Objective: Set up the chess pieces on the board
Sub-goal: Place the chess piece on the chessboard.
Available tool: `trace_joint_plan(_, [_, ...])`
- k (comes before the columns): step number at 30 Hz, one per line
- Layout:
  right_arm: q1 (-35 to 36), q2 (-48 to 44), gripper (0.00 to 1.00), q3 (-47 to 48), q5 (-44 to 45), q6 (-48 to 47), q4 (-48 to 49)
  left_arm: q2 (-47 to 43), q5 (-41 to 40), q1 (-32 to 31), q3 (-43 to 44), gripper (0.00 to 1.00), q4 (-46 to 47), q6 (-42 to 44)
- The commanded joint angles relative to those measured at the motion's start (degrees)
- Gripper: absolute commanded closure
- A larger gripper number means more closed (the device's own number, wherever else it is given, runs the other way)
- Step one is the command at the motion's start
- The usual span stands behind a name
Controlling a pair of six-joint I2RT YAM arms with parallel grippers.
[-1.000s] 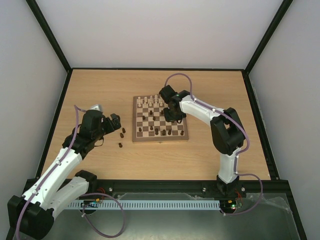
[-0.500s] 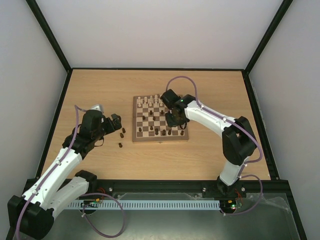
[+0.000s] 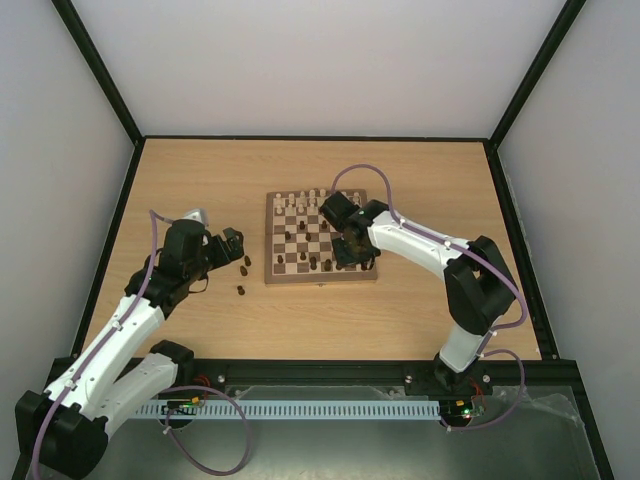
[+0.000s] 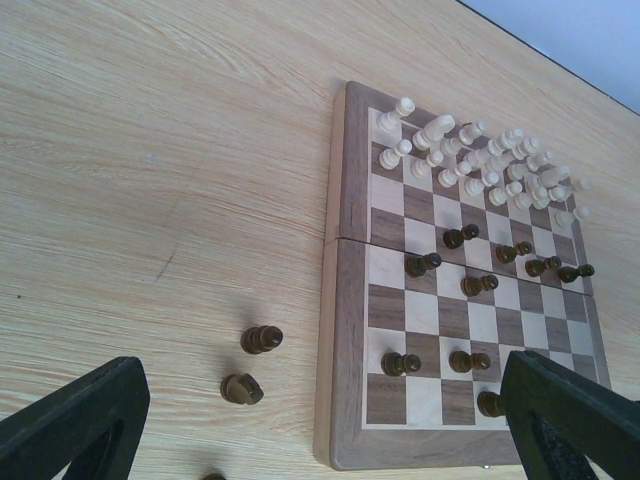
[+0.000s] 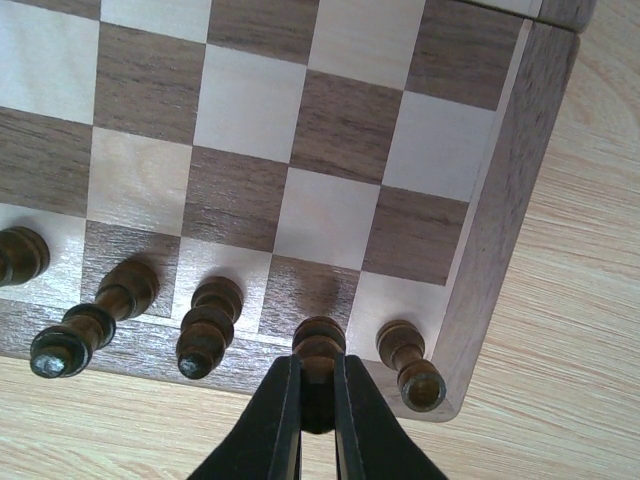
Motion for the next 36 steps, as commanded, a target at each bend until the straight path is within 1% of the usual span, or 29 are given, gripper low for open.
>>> trace_joint_plan(1, [0.5,-0.3,0.98,-1.0,-0.4,0.7,-1.3,-0.9,0.1,0.4,-0.4,0.01,0.3,0.3])
trace_joint_plan(26, [0.7,2.2,0.96,-2.4,-1.4,0.6,2.2,-1.8,-0.1,0.4,-0.5,0.01,-0.3,0.2])
trace_joint_plan(31, [0.7,2.3,0.90,-2.3,-1.3,0.4,2.1,-1.6,-0.2,0.4,-0.6,0.01,-0.2,0.2])
trace_joint_plan(36, [0.7,1.5,0.81,-2.1,-0.9,0.5,1.6,-1.5,-0.2,0.3,-0.6,0.01,-0.2,0.2])
